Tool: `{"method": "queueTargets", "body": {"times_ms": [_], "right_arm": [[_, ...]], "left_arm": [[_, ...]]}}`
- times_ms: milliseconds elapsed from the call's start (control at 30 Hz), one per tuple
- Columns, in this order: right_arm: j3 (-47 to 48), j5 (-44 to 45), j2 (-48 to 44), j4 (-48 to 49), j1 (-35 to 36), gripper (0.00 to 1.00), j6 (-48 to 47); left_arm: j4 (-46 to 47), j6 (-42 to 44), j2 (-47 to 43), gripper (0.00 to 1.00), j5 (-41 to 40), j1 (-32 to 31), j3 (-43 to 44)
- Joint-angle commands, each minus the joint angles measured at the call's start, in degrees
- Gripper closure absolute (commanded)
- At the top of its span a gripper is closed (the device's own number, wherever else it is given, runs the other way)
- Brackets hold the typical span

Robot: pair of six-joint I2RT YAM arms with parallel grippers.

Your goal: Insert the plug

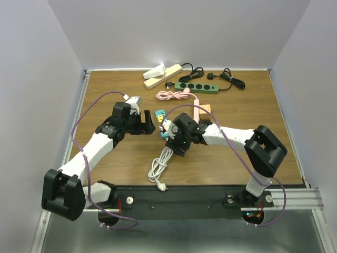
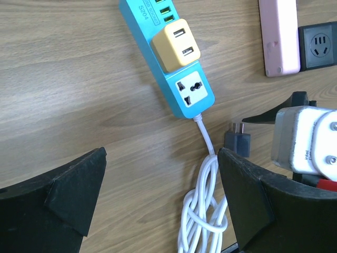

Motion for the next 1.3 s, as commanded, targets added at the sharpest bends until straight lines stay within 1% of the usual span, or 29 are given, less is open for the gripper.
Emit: {"method": "queueTargets", "body": {"times_ms": [0, 100, 167, 200, 300, 333, 400, 433, 467, 500, 567, 633, 667, 700, 733, 767, 800, 833, 867, 933, 967, 1133, 1200, 1267], "right_arm": [[2.0, -0.6, 1.0, 2.4, 0.0, 0.30, -0.3], [2.0, -0.6, 2.2, 2.5, 0.1, 0.30, -0.1], [2.0, -0.9, 2.6, 2.4, 0.1, 0.33, 0.2], [2.0, -0.9, 3.1, 2.4, 0.0, 0.41, 0.3], [2.1, -0.6, 3.5, 2.4, 0.0, 0.58, 0.9], [2.1, -0.5, 3.3, 2.3, 0.0, 0.68, 1.3], [2.8, 0.2, 3.1, 2.0, 0.0, 0.78, 3.0], [3.2, 0.4, 2.3, 1.7, 0.0, 0.89, 3.4], [4.2, 0.4, 1.7, 0.9, 0.0, 0.96, 4.6], [4.9, 0.1, 0.4, 0.3, -0.1, 1.00, 5.6], [8.5, -2.0, -0.7, -2.2, -1.2, 1.00, 9.1], [12.1, -3.1, -1.7, -4.7, -2.2, 1.00, 12.5], [13.8, -4.2, -2.6, -7.1, -3.9, 1.00, 15.8], [17.7, -7.0, -3.1, -8.3, -4.9, 1.00, 18.2], [19.4, -8.7, -3.7, -9.1, -5.8, 1.00, 20.0], [21.0, -10.3, -4.7, -9.7, -7.8, 1.00, 24.0], [23.6, -14.5, -5.4, -9.8, -8.9, 1.00, 26.0], [25.0, -16.9, -5.7, -9.8, -9.9, 1.00, 28.0], [26.1, -20.4, -6.1, -9.7, -11.4, 1.00, 31.9], [29.2, -23.4, -6.3, -9.6, -12.7, 0.99, 35.2], [30.0, -26.4, -6.0, -9.4, -13.5, 1.00, 38.3], [34.1, -36.4, -5.1, -8.1, -14.4, 1.00, 45.2], [33.9, -40.0, -5.4, -4.9, -14.4, 1.00, 49.3], [32.8, -41.7, -6.3, -0.7, -14.4, 1.00, 54.1]], "left_arm": [[1.2, 0.9, -2.2, 0.01, 1.2, 0.7, -0.8], [1.0, 1.1, -2.6, 0.01, 1.5, 1.1, -0.9], [1.0, 1.4, -3.0, 0.01, 1.4, 1.2, -0.9], [1.1, 1.5, -3.5, 0.01, 1.3, 1.3, -1.1], [1.0, 1.9, -4.5, 0.01, 0.6, 1.8, -1.1], [0.9, 2.1, -4.8, 0.01, 0.3, 1.9, -1.0], [1.1, 2.1, -5.7, 0.01, -1.2, 2.1, -0.8], [1.9, 2.1, -6.8, 0.01, -1.5, 2.1, -0.7], [2.6, 2.1, -7.4, 0.01, -1.9, 2.1, -0.8], [4.6, 2.1, -9.3, 0.01, -1.3, 2.1, -1.2], [7.5, 2.2, -11.3, 0.01, -0.4, 2.1, -2.2], [12.7, 2.6, -14.5, 0.01, 0.7, 2.1, -3.2], [14.4, 2.8, -15.4, 0.01, 2.0, 2.1, -3.6], [15.9, 3.1, -16.1, 0.01, 2.8, 2.1, -3.9], [18.7, 3.1, -17.1, 0.01, 3.5, 2.1, -3.8], [20.3, 2.9, -17.7, 0.02, 5.1, 2.1, -3.9], [23.5, 2.7, -18.7, 0.02, 7.1, 2.0, -3.9], [25.4, 2.6, -19.3, 0.02, 7.1, 1.9, -4.2], [27.2, 2.5, -20.0, 0.03, 8.8, 1.6, -4.9], [31.9, 2.9, -22.5, 0.03, 10.0, 1.3, -5.9], [33.1, 4.2, -23.2, 0.03, 11.4, 1.2, -6.6], [38.5, 6.0, -24.3, 0.03, 13.7, 0.4, -7.6], [40.4, 5.9, -24.4, 0.03, 13.4, -0.3, -8.1], [43.3, 5.9, -24.2, 0.03, 12.7, -1.9, -8.3]]}}
